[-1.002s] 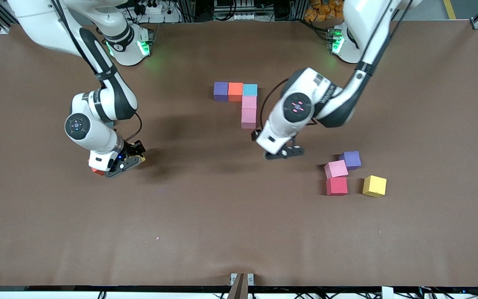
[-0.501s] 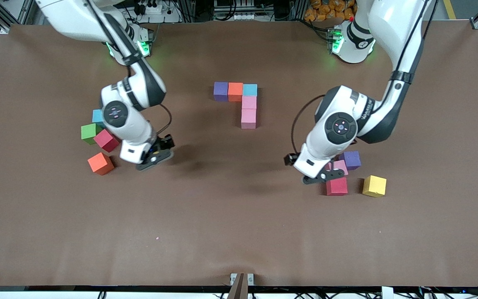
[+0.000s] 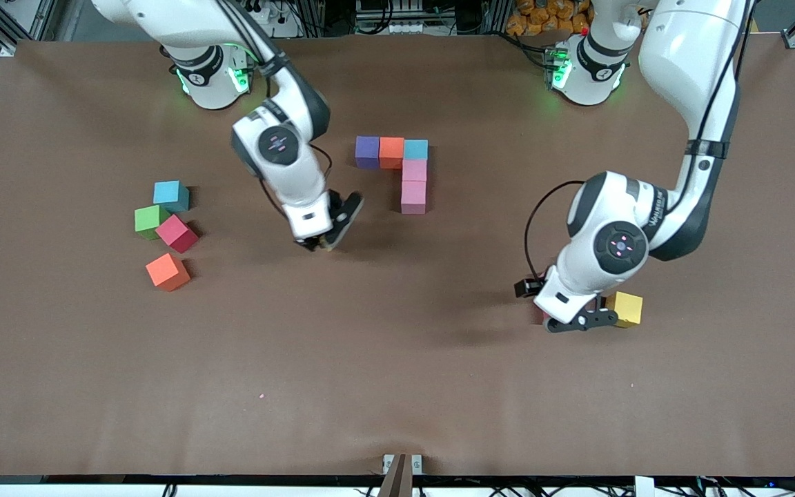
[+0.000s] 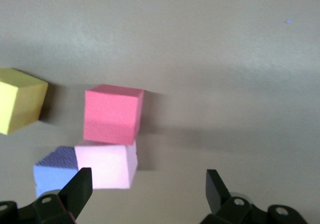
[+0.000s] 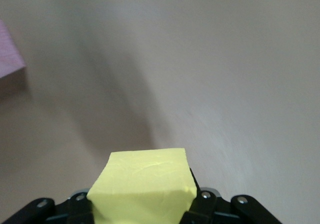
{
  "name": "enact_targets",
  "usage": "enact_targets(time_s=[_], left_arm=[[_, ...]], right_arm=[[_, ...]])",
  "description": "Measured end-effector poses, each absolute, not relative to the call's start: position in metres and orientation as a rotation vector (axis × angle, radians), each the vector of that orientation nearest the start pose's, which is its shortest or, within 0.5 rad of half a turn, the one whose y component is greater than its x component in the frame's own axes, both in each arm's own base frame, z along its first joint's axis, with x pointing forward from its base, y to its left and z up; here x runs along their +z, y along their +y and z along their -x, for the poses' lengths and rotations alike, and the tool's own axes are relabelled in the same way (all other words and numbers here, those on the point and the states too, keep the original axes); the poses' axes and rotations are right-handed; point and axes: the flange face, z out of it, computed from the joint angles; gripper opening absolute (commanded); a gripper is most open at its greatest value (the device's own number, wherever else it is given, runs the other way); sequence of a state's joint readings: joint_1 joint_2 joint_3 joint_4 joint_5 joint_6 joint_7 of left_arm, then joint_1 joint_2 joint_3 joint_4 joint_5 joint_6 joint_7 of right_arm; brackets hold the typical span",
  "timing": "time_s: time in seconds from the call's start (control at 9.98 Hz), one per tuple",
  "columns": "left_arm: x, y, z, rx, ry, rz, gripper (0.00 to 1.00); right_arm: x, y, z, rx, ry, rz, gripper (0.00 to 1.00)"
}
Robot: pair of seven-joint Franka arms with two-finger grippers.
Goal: Form number 2 with 11 blocks
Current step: 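Place the yellow cube by light pink while the left gripper reaches magenta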
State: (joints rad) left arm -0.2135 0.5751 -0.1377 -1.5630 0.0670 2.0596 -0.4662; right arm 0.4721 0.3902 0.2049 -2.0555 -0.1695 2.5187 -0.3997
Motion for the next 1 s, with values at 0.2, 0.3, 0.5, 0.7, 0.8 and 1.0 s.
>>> enact_targets(time_s=[0.2, 0.3, 0.5, 0.7, 0.8, 1.0], left_arm=[[0.301, -0.207, -0.658, 0.124, -0.099, 3.127, 1.00], [0.296, -0.201, -0.660, 0.134, -0.082, 3.127, 1.00], [0.277, -0.197, -0.661, 0.167, -0.069, 3.124, 1.00], [0.259, -0.192, -0.665, 0.167, -0.053, 3.131, 1.00], [0.253, -0.190, -0.666, 0.167, -0.052, 3.133, 1.00], [0.249, -0.190, -0.668, 0.160, -0.034, 3.137, 1.00]], right_arm=[[0.225, 0.409, -0.442, -0.109, -1.966, 2.481, 0.29], [0.214, 0.425, -0.429, -0.095, -2.028, 2.421, 0.29], [0.211, 0.454, -0.409, -0.071, -2.102, 2.349, 0.28], [0.214, 0.466, -0.399, -0.069, -2.128, 2.318, 0.28], [0.213, 0.467, -0.397, -0.062, -2.134, 2.312, 0.28], [0.200, 0.466, -0.394, -0.023, -2.137, 2.305, 0.28]])
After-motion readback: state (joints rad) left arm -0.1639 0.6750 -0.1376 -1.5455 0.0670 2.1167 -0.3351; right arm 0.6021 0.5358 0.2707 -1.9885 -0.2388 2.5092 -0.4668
